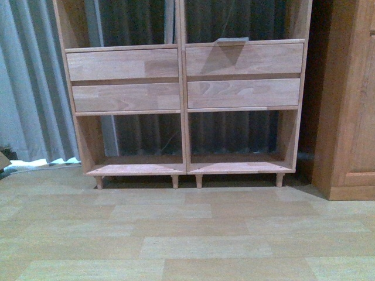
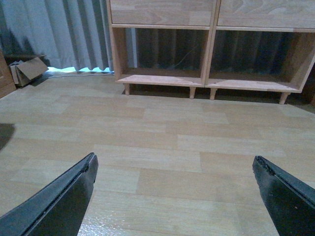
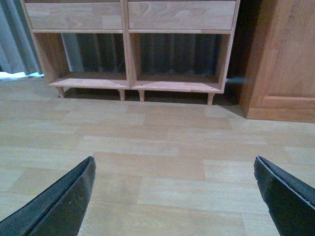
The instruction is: Organize books on shelf
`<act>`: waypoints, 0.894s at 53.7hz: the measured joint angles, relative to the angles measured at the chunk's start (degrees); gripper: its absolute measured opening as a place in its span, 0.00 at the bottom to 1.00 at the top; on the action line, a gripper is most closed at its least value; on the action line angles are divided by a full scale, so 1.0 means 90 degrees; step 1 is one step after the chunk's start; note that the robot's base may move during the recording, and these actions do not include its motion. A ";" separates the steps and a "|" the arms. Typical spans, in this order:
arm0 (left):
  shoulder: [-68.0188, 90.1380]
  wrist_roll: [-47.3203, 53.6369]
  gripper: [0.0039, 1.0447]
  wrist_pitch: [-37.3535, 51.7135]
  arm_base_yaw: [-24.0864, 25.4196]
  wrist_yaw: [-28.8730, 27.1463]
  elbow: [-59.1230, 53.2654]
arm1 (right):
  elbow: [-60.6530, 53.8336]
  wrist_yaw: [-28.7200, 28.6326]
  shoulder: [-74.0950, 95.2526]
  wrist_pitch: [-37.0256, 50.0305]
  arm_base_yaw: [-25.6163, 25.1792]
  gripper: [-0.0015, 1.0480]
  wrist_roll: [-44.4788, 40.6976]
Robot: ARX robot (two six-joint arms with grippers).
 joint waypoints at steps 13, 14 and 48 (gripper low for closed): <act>0.0000 0.0000 0.93 0.0000 0.0000 0.0000 0.0000 | 0.0000 0.0000 0.0000 0.0000 0.0000 0.93 0.0000; 0.0000 0.0000 0.93 0.0000 0.0000 0.0000 0.0000 | 0.0000 0.0000 0.0000 0.0000 0.0000 0.93 0.0000; 0.0000 0.0000 0.93 0.0000 0.0000 0.0000 0.0000 | 0.0000 0.0000 0.0000 0.0000 0.0000 0.93 0.0000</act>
